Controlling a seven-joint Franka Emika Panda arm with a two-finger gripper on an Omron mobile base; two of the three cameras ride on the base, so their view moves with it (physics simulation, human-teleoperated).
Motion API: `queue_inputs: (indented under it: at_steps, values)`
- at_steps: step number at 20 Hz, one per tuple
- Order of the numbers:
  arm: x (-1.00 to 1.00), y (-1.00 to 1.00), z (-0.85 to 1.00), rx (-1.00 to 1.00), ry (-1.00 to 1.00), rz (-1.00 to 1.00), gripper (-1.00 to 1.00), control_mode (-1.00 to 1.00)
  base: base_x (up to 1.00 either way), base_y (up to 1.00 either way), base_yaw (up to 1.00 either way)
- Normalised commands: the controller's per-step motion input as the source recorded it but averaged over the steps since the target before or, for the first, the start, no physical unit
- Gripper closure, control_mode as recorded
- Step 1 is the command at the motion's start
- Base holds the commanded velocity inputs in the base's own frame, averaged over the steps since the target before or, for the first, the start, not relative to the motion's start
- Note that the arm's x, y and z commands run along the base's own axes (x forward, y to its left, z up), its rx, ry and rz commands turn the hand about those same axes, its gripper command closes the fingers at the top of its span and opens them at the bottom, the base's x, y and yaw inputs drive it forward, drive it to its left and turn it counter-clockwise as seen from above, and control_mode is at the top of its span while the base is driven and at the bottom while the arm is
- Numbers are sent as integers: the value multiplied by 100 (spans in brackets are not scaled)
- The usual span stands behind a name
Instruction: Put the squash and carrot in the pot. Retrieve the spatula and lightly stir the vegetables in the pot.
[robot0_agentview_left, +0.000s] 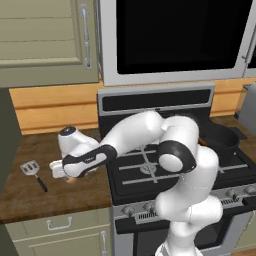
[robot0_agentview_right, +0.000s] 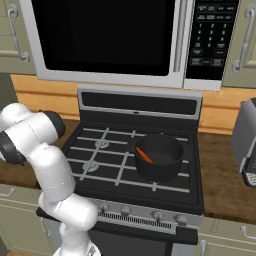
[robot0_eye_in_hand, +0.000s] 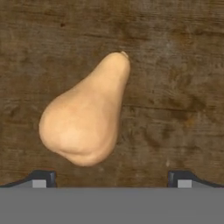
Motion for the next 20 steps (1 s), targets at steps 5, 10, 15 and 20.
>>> queue_inputs:
  at_steps: [5, 10, 15, 20]
  values:
    - [28, 33, -14, -3, -8, 0, -100, -100, 0, 0, 0]
    - [24, 25, 0, -5, -7, 0, -100, -100, 0, 0, 0]
    - [10, 3, 0, -4, -3, 0, 100, -100, 0, 0, 0]
    - [-20, -51, -4, 0, -1, 0, 100, -100, 0, 0, 0]
